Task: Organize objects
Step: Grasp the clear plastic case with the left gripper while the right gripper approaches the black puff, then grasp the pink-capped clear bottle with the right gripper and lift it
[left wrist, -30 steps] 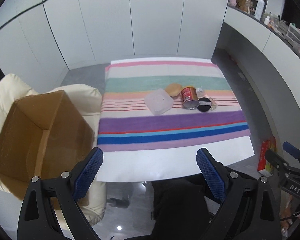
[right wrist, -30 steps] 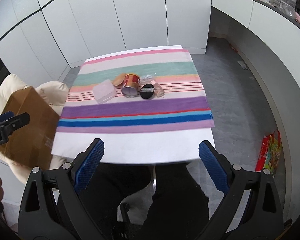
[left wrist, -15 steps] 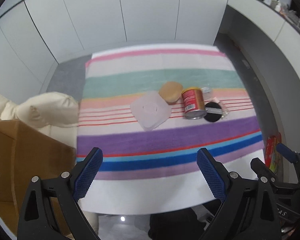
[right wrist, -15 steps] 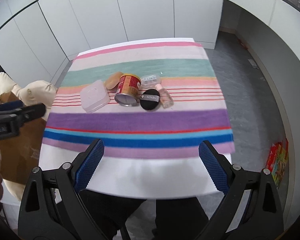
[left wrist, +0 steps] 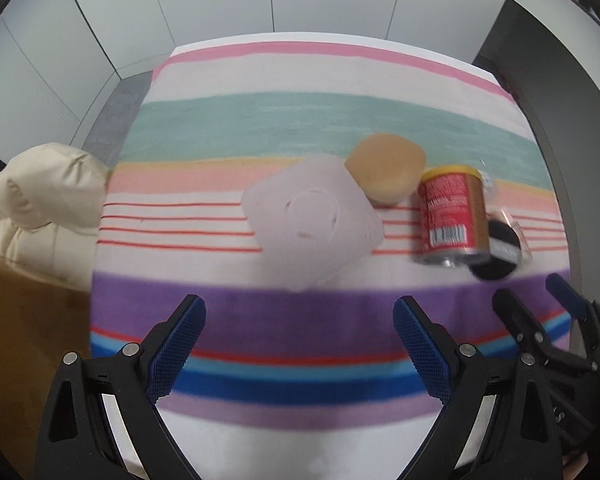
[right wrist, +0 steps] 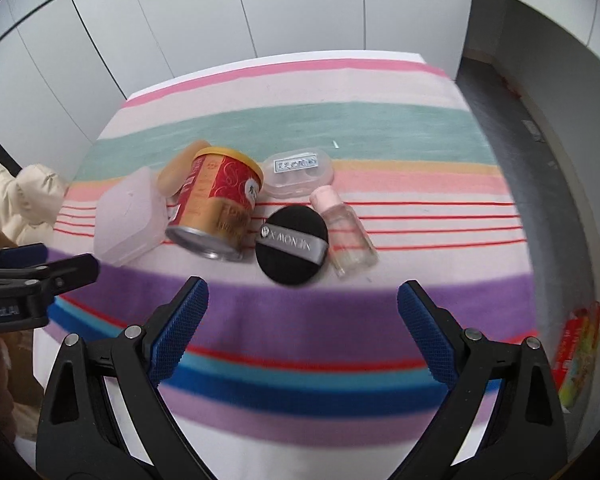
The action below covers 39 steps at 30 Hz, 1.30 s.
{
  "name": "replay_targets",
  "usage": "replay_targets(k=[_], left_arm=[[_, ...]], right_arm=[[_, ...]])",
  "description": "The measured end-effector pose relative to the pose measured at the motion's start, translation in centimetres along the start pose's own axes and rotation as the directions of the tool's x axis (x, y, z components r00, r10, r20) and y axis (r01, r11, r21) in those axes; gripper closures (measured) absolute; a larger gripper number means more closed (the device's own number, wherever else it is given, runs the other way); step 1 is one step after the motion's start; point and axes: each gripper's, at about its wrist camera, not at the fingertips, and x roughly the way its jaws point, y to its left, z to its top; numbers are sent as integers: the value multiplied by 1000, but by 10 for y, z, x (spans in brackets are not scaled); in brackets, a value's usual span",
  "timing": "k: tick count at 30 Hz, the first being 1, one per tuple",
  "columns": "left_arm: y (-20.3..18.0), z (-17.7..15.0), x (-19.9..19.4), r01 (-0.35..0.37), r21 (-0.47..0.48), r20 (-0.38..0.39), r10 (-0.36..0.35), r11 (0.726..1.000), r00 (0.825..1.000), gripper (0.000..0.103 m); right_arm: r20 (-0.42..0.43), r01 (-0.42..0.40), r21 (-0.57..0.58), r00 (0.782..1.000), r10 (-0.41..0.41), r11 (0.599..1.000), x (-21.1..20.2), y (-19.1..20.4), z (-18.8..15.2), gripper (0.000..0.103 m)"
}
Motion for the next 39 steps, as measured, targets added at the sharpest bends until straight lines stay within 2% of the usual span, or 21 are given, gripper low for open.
replay_targets(k=[3,9,13,14,20,23,26,29,33,35,39], left_arm=[[-6,13,18,9,-36,-13,-9,999,1000,7],[-9,47,53,-23,-135,-38,18,991,999,7],[-7,56,73,-38,-184,-81,23,982,996,11],[-9,55,72,-47,-176,-59,38,983,998,15],[-12,44,71,-43,-108,-11,42,993,999,17],[-10,37,70,-35,-88,-3,35,995,999,17],[-9,32,70,-32,-66,7,33,997,999,17],[-7,26,69,-29,-52,20,30,998,999,17],[-7,22,70,-27,-42,32,28,999,999,17],[-8,21,71,-28,-43,39,30,999,999,17],[-6,26,76,-27,-42,42,29,999,999,17]], right_arm=[[-9,-11,6,1000,11,1000,13,-4,1,6],[-23,-57,47,998,58,997,22,-11,-6,6],[-26,-29,18,999,30,999,26,-7,-7,6],[-24,-20,7,1000,20,1000,27,-5,-7,6],[-24,18,-19,1000,-18,1000,30,2,-2,6],[2,48,-49,999,-47,998,30,7,4,7],[19,76,-96,997,-75,992,31,14,10,13],[30,58,-81,998,-56,995,29,8,14,24],[26,-16,-44,1000,17,999,30,-8,14,58],[17,-87,-12,996,87,996,30,-14,11,61],[23,-132,17,991,132,991,25,-19,3,61]])
